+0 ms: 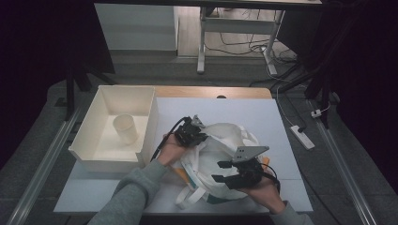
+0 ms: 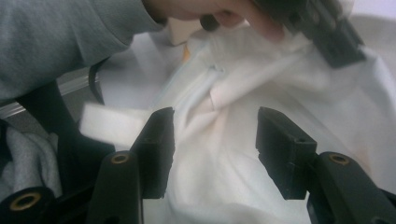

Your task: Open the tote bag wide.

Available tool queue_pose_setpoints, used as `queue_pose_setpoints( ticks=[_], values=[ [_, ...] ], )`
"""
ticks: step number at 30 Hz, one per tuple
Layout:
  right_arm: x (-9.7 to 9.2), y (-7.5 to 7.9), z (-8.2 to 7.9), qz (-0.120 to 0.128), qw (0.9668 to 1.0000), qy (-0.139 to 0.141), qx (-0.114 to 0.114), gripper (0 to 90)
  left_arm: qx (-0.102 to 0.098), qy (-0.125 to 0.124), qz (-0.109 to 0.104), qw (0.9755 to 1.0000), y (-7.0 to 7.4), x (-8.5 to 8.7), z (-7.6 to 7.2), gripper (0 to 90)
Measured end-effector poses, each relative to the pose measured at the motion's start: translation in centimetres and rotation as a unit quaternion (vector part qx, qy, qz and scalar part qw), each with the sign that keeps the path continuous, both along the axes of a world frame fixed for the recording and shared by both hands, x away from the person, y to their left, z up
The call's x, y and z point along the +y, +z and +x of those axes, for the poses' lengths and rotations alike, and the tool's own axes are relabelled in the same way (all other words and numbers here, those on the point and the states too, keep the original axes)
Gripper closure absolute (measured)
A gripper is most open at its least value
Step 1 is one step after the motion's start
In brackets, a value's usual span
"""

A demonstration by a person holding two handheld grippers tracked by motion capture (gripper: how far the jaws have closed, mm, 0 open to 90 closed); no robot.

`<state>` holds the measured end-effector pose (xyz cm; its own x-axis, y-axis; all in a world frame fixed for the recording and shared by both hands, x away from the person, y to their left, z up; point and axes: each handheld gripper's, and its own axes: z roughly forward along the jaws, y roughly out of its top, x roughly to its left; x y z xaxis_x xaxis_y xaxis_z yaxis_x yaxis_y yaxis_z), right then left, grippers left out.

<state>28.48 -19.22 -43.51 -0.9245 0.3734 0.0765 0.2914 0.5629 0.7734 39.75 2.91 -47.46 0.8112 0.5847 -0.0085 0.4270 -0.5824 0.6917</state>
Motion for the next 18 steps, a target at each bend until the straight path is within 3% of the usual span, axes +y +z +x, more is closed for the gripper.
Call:
queue_pose_setpoints(
  ticks=[2, 6, 11, 14, 18],
  values=[
    [-0.2, 0.5, -0.1, -0.007, 0.9996, -0.015, -0.024, 46.3, -0.003, 0.001, 0.002, 1.0000, 0.0, 0.0, 0.0, 86.6],
    [-1.3, 0.6, 0.9, -0.018, 0.9964, -0.068, -0.048, 46.2, -0.004, 0.002, 0.001, 1.0000, 0.0, -0.1, -0.2, 86.6],
    [-2.4, -0.5, 3.5, -0.045, 0.9911, -0.116, -0.048, 46.5, -0.003, 0.002, -0.001, 1.0000, -0.1, -0.1, -0.1, 86.6],
    [-2.5, -1.3, 5.1, -0.074, 0.9869, -0.135, -0.049, 48.2, -0.002, 0.001, 0.001, 1.0000, -0.2, -0.1, 0.0, 86.6],
    [-2.2, -2.1, 6.2, -0.118, 0.9788, -0.154, -0.066, 52.7, -0.003, 0.000, 0.003, 1.0000, -0.2, -0.2, -0.1, 86.3]
  ],
)
